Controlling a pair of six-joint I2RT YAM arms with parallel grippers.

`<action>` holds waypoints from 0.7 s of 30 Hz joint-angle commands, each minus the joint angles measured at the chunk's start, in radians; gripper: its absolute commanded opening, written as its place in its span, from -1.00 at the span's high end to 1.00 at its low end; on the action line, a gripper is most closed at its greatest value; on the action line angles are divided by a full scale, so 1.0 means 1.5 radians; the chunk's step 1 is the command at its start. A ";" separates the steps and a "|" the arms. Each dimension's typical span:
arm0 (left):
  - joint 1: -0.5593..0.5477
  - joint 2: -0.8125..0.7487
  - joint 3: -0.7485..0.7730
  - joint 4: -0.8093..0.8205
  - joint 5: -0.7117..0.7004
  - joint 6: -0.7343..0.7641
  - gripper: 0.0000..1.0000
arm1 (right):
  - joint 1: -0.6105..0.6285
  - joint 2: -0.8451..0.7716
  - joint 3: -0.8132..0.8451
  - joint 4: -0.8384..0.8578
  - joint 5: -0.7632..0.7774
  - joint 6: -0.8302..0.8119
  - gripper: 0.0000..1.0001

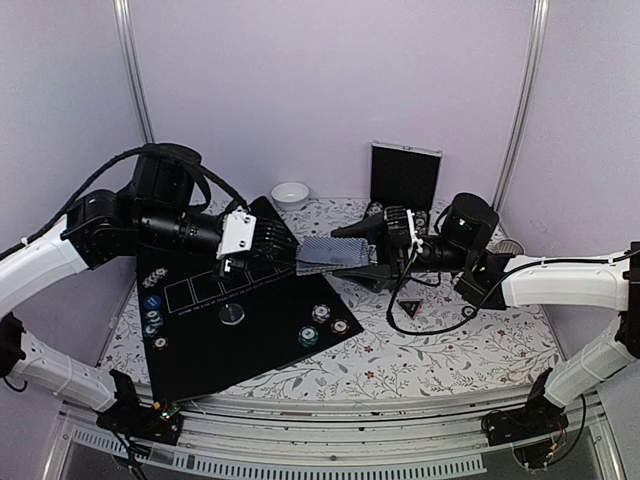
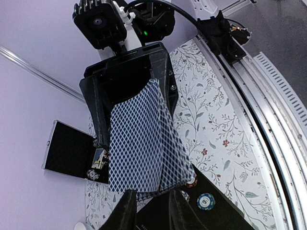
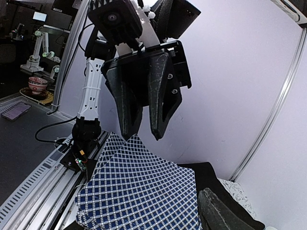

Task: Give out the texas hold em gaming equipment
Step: Pick up the poker card from the face-down deck piles.

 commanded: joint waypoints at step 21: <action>-0.020 0.010 -0.014 0.047 -0.030 0.011 0.63 | -0.005 -0.024 0.015 0.003 -0.007 -0.003 -0.18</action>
